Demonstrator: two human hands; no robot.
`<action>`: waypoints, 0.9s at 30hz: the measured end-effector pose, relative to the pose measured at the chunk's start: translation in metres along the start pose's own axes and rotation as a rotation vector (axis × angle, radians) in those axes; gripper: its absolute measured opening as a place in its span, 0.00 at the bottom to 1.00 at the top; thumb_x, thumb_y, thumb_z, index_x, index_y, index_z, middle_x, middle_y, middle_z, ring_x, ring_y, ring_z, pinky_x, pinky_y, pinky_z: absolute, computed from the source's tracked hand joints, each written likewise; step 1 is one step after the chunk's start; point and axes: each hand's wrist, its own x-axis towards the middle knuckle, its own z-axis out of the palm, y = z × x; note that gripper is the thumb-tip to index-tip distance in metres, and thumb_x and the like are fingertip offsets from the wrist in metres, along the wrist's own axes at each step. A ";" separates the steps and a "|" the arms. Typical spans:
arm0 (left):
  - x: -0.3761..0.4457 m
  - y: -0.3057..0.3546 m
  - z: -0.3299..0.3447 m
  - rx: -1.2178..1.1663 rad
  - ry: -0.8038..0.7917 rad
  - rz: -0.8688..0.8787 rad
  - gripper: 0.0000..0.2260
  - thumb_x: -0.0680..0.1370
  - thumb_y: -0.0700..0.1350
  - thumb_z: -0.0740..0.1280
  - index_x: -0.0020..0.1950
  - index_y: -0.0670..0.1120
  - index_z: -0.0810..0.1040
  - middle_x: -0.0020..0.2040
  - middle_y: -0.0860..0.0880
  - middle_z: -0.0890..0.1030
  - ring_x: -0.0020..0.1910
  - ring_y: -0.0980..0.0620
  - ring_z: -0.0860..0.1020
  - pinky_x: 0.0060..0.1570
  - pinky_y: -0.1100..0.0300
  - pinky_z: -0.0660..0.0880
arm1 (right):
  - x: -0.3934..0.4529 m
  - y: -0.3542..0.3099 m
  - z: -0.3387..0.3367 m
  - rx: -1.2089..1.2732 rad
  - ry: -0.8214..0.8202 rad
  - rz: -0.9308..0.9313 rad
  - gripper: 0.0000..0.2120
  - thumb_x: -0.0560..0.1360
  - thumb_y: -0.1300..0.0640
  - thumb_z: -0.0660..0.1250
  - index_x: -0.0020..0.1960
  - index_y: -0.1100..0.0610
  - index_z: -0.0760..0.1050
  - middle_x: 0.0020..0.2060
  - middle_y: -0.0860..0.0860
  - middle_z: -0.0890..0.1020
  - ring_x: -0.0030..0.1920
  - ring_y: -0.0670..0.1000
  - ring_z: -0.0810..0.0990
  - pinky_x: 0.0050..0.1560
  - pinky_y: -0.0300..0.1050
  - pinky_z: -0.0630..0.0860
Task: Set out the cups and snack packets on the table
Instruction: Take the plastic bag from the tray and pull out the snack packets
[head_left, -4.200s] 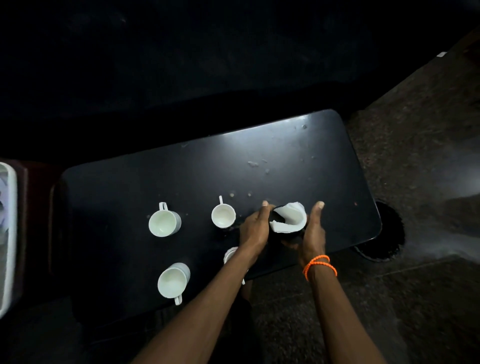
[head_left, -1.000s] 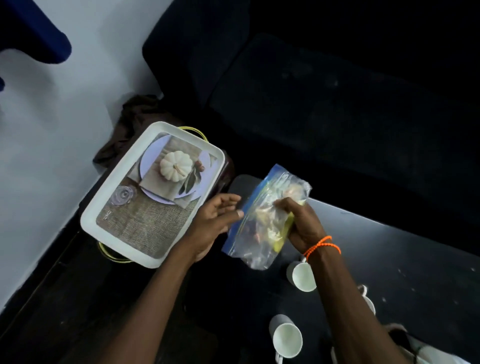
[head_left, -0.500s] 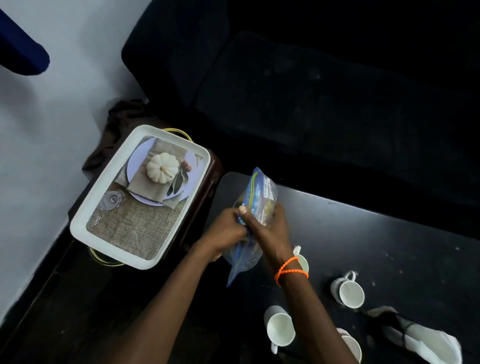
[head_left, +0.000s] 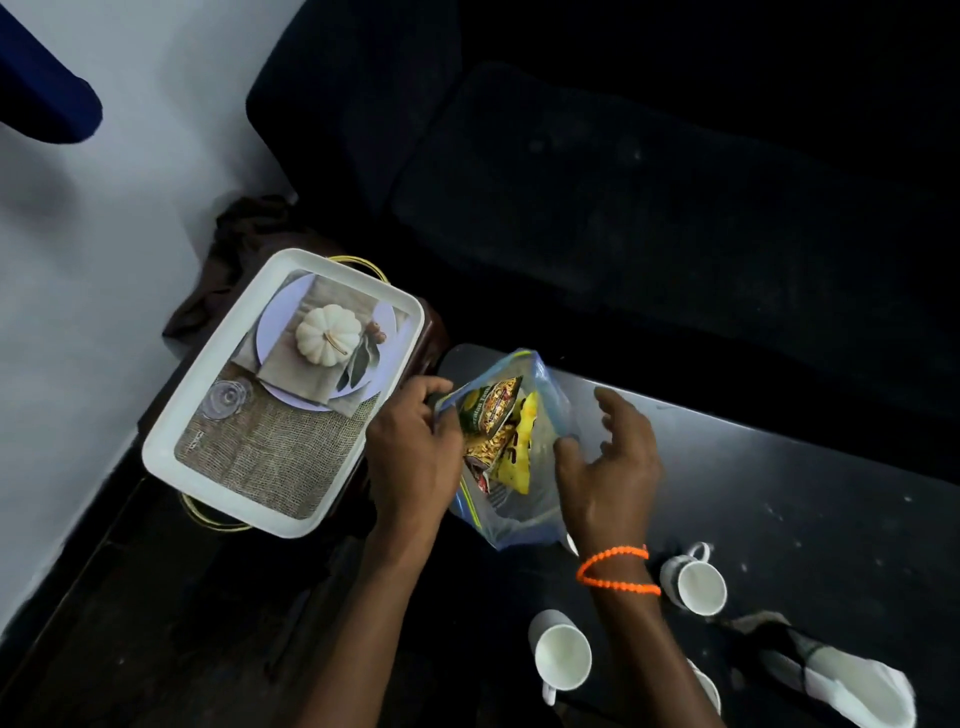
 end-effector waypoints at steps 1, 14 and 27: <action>-0.002 0.000 0.001 -0.009 -0.003 0.010 0.06 0.79 0.41 0.71 0.53 0.49 0.84 0.34 0.53 0.79 0.31 0.63 0.78 0.32 0.74 0.68 | -0.006 -0.009 -0.001 -0.003 0.032 -0.123 0.20 0.71 0.63 0.70 0.63 0.56 0.78 0.55 0.52 0.81 0.54 0.51 0.80 0.55 0.47 0.79; -0.019 -0.010 0.009 -0.094 -0.015 -0.023 0.09 0.78 0.40 0.69 0.54 0.50 0.85 0.40 0.51 0.85 0.39 0.49 0.81 0.42 0.57 0.75 | 0.020 -0.037 0.094 -0.064 -0.422 0.419 0.08 0.79 0.60 0.66 0.43 0.54 0.69 0.32 0.44 0.69 0.31 0.37 0.66 0.22 0.22 0.65; 0.007 -0.006 0.006 -0.172 0.077 -0.105 0.08 0.79 0.41 0.68 0.55 0.49 0.84 0.40 0.55 0.84 0.38 0.65 0.79 0.38 0.74 0.69 | -0.010 -0.050 0.039 -0.074 -0.314 -0.044 0.07 0.73 0.54 0.73 0.51 0.50 0.82 0.38 0.44 0.83 0.40 0.47 0.80 0.40 0.40 0.73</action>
